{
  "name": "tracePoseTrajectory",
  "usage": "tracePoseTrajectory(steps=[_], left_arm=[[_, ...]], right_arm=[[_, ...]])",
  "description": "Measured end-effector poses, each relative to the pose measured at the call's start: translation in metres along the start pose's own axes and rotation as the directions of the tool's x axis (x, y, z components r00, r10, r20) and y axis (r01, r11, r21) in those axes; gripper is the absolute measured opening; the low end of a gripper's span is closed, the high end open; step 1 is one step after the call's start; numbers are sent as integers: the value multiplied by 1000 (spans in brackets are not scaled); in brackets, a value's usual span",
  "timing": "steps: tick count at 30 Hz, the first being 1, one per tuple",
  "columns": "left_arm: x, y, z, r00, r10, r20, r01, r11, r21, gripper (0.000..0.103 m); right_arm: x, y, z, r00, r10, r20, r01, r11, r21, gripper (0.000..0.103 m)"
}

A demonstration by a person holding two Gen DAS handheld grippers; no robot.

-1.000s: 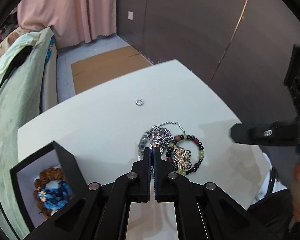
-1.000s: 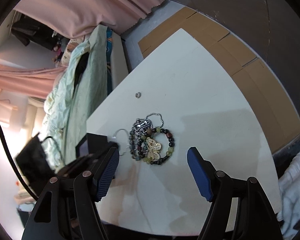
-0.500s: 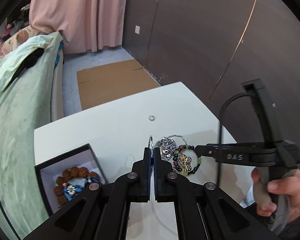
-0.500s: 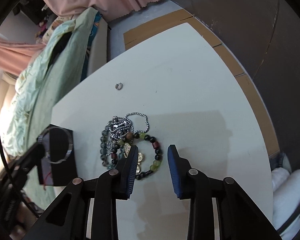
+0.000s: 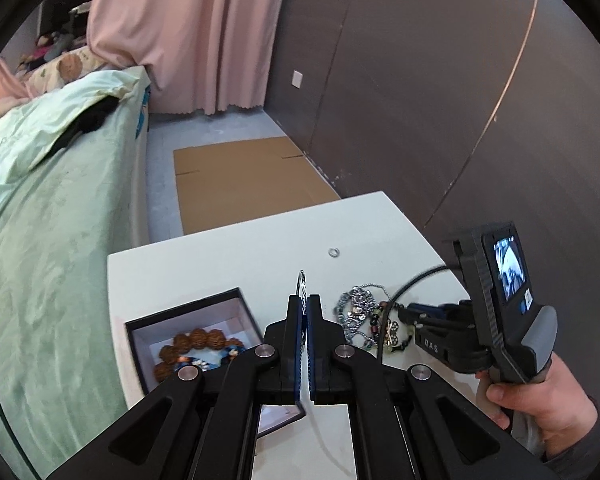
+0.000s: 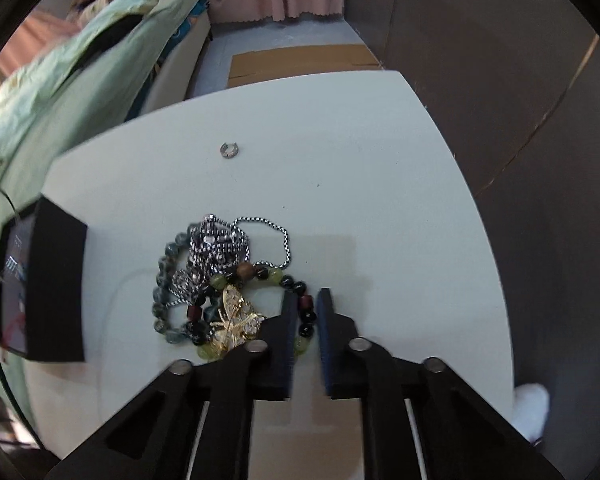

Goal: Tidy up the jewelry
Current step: 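Grasp the dark beaded bracelet with the right gripper and lift it toward the black box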

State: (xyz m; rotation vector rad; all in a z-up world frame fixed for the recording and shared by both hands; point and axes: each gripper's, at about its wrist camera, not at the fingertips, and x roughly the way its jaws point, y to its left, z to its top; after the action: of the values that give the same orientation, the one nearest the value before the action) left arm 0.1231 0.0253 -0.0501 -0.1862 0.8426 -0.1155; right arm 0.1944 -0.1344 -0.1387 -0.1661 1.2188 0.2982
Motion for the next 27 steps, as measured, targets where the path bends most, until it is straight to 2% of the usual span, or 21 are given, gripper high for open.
tracePoseTrajectory(steps=[3, 9, 16, 17, 19, 21, 23, 27], left_arm=[[-9, 11, 0, 1000, 3, 12, -3, 1000, -27, 2], [-19, 31, -2, 1000, 5, 10, -4, 997, -77, 2], [-12, 45, -12, 997, -30, -71, 19, 987, -157, 4], [-12, 47, -13, 996, -29, -79, 15, 986, -168, 7], [-15, 49, -15, 997, -17, -80, 3, 985, -175, 19], [-20, 50, -15, 998, -6, -67, -6, 984, -178, 55], [-28, 51, -16, 999, -2, -32, -3, 983, -182, 70], [-40, 56, -17, 1000, 16, -4, -16, 983, -185, 71]], right_arm=[[-8, -4, -2, 999, 30, 11, -30, 999, 17, 9], [-48, -8, -9, 985, 125, 123, -132, 990, 52, 9], [-85, 1, -19, 953, 219, 208, -231, 972, 39, 9], [-87, 3, -17, 949, 230, 214, -243, 969, 39, 9], [-92, 5, -19, 942, 251, 225, -266, 963, 39, 9], [-95, 10, -17, 931, 276, 239, -292, 956, 35, 9], [-101, 14, -15, 916, 303, 262, -320, 947, 23, 9], [-117, 26, -20, 876, 365, 314, -383, 924, -2, 9]])
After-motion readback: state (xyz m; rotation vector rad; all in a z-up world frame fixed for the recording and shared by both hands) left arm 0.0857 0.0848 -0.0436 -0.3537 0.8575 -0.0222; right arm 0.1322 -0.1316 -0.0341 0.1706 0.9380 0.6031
